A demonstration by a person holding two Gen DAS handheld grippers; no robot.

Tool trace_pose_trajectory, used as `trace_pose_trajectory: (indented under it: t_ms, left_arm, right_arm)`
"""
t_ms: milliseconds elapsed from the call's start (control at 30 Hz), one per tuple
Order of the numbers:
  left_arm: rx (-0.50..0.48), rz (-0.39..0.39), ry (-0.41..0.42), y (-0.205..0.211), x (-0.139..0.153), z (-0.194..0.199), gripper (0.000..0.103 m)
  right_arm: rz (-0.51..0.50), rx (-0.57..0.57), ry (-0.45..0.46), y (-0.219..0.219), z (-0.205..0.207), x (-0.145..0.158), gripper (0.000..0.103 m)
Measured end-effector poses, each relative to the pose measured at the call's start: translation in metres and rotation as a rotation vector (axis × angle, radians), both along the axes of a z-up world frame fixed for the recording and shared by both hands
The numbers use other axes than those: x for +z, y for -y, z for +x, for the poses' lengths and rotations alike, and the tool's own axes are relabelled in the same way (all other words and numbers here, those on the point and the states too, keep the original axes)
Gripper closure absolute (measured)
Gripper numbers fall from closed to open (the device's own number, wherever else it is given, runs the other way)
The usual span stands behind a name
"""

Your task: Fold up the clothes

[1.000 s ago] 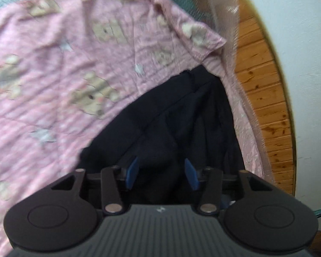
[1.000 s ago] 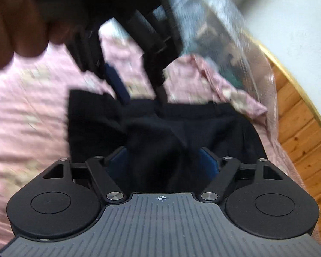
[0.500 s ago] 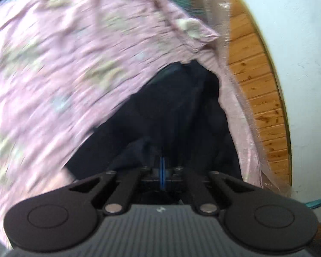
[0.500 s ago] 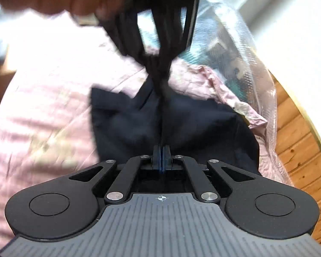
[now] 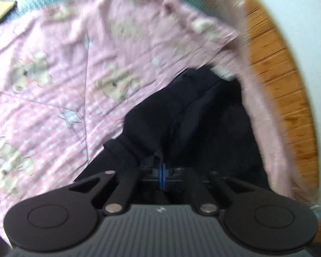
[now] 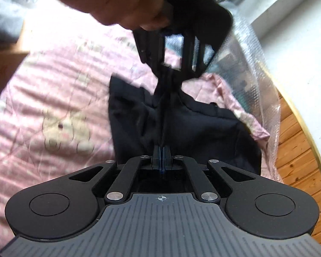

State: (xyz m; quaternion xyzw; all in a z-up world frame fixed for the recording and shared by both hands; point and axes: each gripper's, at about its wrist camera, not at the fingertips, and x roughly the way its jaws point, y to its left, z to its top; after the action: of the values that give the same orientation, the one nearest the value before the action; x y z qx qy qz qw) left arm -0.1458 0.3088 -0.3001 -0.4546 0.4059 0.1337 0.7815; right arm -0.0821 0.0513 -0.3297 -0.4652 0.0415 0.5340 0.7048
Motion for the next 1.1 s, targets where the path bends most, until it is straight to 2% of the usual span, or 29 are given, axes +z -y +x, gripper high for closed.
trace_pose_trajectory:
  t_ms: [33, 100, 200, 267, 333, 367, 400, 467, 500, 533, 600, 633, 667, 700, 733, 800, 900, 1000, 1100]
  left_arm:
    - [0.007, -0.019, 0.013, 0.000, -0.006, -0.013, 0.102]
    - [0.045, -0.078, 0.000, -0.002, -0.036, -0.028, 0.102]
    - [0.079, -0.144, 0.025, -0.010, -0.067, -0.035, 0.102]
    - [0.060, -0.167, 0.046, -0.014, -0.067, -0.036, 0.098]
    - [0.024, -0.130, 0.044, -0.013, -0.058, -0.038, 0.090]
    - [0.017, -0.117, 0.050, -0.011, -0.055, -0.040, 0.087]
    - [0.016, -0.111, 0.056, -0.010, -0.052, -0.042, 0.084]
    - [0.030, -0.120, 0.081, -0.008, -0.047, -0.040, 0.069]
    - [0.032, -0.117, 0.091, -0.007, -0.044, -0.037, 0.067]
    - [0.027, -0.105, 0.089, -0.005, -0.042, -0.032, 0.066]
    - [0.014, -0.081, 0.064, -0.001, -0.044, -0.020, 0.066]
    - [0.009, -0.070, 0.047, 0.001, -0.047, -0.015, 0.071]
    - [0.002, -0.059, 0.027, 0.002, -0.050, -0.011, 0.093]
    - [-0.004, -0.049, 0.011, 0.003, -0.053, -0.009, 0.102]
    - [-0.003, -0.043, 0.003, 0.004, -0.054, -0.010, 0.102]
    - [-0.012, -0.029, -0.002, 0.006, -0.054, -0.013, 0.102]
    - [-0.026, -0.005, -0.013, 0.007, -0.054, -0.017, 0.102]
    - [-0.038, 0.023, -0.021, 0.009, -0.053, -0.014, 0.101]
    - [-0.041, 0.044, -0.026, 0.011, -0.053, -0.013, 0.099]
  right_arm:
    - [0.015, 0.000, -0.025, 0.002, 0.000, 0.004, 0.103]
    - [0.018, -0.016, -0.126, 0.006, 0.003, 0.008, 0.103]
    - [-0.054, -0.087, -0.308, 0.011, 0.015, -0.011, 0.097]
    - [-0.025, -0.202, -0.433, 0.025, 0.031, -0.005, 0.080]
    - [0.070, -0.354, -0.604, 0.051, 0.055, 0.013, 0.050]
    - [0.120, -0.440, -0.698, 0.070, 0.070, 0.018, 0.044]
    - [0.176, -0.558, -0.791, 0.098, 0.086, 0.016, 0.043]
    - [0.291, -0.795, -0.968, 0.155, 0.117, 0.013, 0.043]
    - [0.355, -0.911, -1.012, 0.187, 0.125, 0.007, 0.043]
    - [0.422, -1.027, -1.054, 0.219, 0.133, 0.001, 0.044]
    - [0.596, -1.223, -1.142, 0.289, 0.145, -0.015, 0.058]
    - [0.692, -1.316, -1.175, 0.323, 0.148, -0.021, 0.058]
    - [0.774, -1.384, -1.172, 0.351, 0.147, -0.023, 0.065]
    - [0.857, -1.452, -1.166, 0.379, 0.147, -0.025, 0.063]
    - [0.937, -1.518, -1.155, 0.405, 0.146, -0.026, 0.063]
    - [1.037, -1.631, -1.076, 0.449, 0.146, -0.028, 0.063]
    - [1.155, -1.780, -0.956, 0.513, 0.150, -0.034, 0.063]
    - [1.281, -1.867, -0.884, 0.568, 0.163, -0.044, 0.065]
    - [1.325, -1.910, -0.831, 0.606, 0.187, -0.043, 0.065]
